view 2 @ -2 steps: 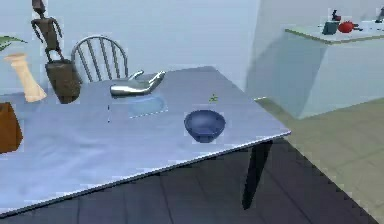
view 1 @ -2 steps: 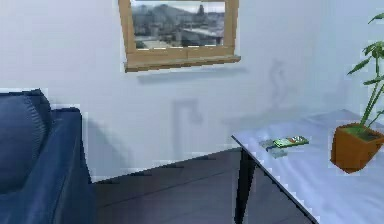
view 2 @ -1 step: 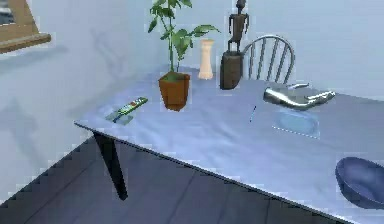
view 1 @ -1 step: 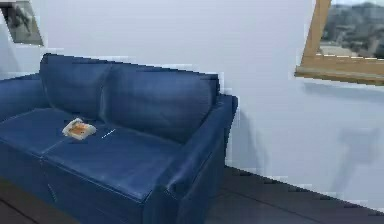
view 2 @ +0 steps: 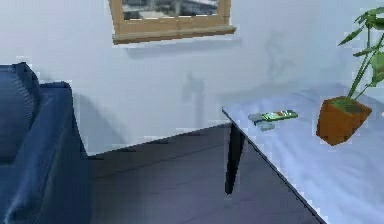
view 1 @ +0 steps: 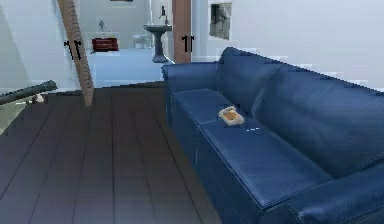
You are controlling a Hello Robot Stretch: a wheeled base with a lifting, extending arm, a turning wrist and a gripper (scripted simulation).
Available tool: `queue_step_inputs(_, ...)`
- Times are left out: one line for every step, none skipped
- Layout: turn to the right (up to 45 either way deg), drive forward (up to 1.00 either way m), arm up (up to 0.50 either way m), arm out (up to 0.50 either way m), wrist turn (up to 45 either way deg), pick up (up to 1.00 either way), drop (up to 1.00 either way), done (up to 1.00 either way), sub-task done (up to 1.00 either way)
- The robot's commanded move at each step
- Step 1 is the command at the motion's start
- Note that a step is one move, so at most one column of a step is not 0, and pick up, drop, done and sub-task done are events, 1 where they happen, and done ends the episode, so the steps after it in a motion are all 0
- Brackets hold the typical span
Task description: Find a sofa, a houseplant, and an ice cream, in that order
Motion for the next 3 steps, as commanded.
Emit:
queue_step_inputs(-15.0,0.00,0.00,0.00,0.0,0.00,0.00,0.00,0.00)
queue_step_inputs(0.0,1.00,0.00,0.00,0.0,0.00,0.00,0.00,0.00)
queue_step_inputs(0.0,1.00,0.00,0.00,0.0,0.00,0.00,0.00,0.00)
